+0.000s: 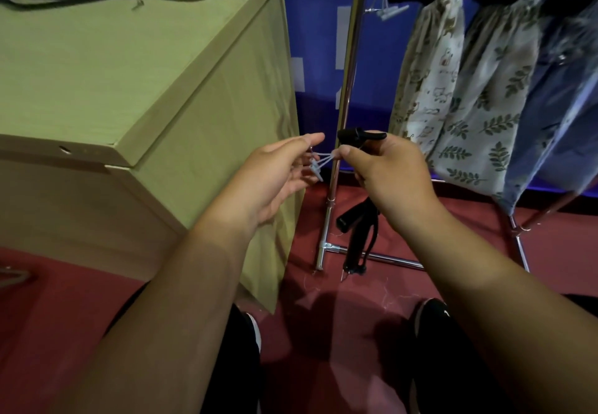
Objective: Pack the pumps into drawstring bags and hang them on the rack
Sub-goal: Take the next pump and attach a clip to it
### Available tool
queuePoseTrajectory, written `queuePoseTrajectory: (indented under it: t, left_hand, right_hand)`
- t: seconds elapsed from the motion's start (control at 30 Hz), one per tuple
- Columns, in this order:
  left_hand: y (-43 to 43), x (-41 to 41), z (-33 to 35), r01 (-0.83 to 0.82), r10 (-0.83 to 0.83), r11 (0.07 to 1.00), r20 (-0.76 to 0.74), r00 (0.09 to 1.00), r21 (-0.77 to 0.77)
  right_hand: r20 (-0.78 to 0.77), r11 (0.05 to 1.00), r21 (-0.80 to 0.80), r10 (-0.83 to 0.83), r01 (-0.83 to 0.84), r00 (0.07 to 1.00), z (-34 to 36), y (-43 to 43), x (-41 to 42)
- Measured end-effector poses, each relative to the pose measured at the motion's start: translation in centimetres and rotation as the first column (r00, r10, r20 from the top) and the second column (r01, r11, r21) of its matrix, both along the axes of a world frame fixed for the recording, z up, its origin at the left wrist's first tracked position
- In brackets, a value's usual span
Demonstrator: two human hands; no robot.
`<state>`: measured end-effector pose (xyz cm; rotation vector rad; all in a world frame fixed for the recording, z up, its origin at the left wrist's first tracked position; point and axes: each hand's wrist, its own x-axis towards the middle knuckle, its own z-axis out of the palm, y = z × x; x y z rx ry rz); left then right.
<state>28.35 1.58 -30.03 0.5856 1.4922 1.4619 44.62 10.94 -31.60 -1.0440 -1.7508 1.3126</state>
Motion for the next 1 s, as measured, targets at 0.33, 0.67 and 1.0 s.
queuePoseTrajectory:
  t: [0.33,0.67,1.0]
  left_hand:
    - [0.1,-0.8,-0.7,0.079,-0.037,0.988,0.294,0.955,-0.131]
    - [1.0,-0.8,-1.4,0.042,-0.014,0.997,0.366,0.931,-0.069]
    - [1.5,1.0,-3.2,0.203,-0.242,0.929,-0.096,0.965,-0.308]
  right_hand:
    - [0.025,0.998,0.05,0.021,-0.022,0.999,-0.1,0.0,-0.3]
    - [-0.003,0.999,0.05,-0.013,0.014,1.0,-0.3,0.5,-0.3]
    - [-0.072,0.997,0.017,-0.076,0.077,0.995,1.0,0.8,0.0]
